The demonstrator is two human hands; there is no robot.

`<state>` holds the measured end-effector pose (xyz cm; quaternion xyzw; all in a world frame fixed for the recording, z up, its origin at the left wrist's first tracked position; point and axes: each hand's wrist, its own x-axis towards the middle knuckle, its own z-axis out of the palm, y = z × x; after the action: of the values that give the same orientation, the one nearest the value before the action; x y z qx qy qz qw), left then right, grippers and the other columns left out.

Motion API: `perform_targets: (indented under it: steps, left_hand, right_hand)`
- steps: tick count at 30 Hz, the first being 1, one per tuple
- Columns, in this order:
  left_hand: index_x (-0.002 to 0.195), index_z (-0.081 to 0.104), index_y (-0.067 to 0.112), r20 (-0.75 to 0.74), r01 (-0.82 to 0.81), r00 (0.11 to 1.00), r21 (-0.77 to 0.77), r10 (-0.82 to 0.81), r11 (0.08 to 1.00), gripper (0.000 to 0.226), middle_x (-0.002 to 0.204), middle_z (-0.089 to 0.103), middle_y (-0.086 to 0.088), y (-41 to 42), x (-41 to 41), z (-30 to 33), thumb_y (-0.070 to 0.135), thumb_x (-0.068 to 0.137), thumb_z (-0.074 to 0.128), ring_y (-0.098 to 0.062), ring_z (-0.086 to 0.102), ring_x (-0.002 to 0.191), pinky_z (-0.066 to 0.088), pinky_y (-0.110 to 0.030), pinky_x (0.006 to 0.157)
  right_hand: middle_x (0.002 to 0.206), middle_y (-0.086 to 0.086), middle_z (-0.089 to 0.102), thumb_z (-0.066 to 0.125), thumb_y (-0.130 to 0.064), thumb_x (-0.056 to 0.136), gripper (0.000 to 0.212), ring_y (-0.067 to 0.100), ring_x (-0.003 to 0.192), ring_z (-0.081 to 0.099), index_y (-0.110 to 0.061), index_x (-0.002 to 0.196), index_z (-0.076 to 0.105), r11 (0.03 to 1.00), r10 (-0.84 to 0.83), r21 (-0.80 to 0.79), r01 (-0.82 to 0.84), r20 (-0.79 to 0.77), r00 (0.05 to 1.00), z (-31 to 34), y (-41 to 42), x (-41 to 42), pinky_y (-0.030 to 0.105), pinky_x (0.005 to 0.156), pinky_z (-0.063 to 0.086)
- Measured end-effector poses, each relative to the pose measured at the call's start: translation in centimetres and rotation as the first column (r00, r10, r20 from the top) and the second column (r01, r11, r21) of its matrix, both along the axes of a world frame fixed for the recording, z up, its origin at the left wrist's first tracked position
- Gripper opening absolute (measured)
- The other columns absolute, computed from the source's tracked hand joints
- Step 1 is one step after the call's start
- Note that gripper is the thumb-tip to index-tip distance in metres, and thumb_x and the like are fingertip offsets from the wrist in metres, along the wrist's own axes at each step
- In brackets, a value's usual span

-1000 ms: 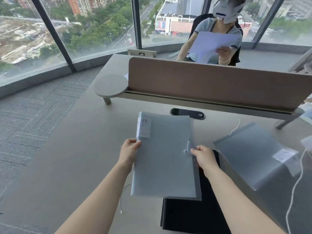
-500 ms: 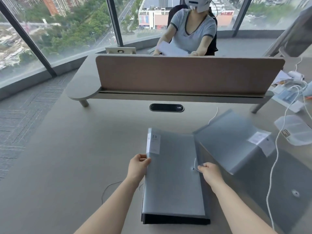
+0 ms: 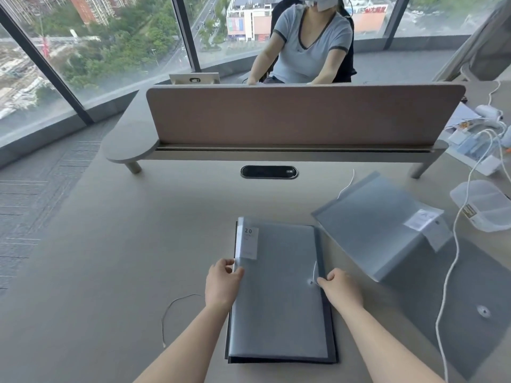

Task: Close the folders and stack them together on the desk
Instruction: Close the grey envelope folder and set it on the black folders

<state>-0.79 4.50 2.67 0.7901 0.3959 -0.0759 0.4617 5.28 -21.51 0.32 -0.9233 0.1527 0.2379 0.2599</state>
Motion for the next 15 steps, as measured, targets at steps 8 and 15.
perform_targets:
  steps: [8,15]
  left_hand:
    - [0.124,0.062,0.018,-0.096,-0.033,0.995,-0.179,0.016,0.983,0.073,0.116,0.069,-0.002,-0.1,-0.7,-1.2,0.060,0.064,0.055,-0.023,0.067,0.100,0.054,-0.038,0.090]
    - [0.107,0.068,0.021,-0.056,-0.064,0.997,-0.225,0.053,0.972,0.057,0.102,0.073,-0.003,0.6,-0.7,-1.7,0.057,0.064,0.059,-0.024,0.070,0.090,0.054,-0.036,0.079]
  right_hand:
    - [0.044,0.003,0.039,0.060,-0.012,0.076,0.033,0.024,0.044,0.039,-0.015,0.049,0.041,0.997,-0.065,-0.037,0.064,-0.034,0.997,-0.1,0.5,0.6,0.025,0.046,0.027]
    - [0.054,0.016,0.067,0.056,-0.005,0.068,0.013,0.036,0.061,0.073,-0.004,0.056,0.061,0.962,-0.219,0.121,0.244,-0.188,0.957,-2.0,0.1,1.8,0.041,0.063,0.060]
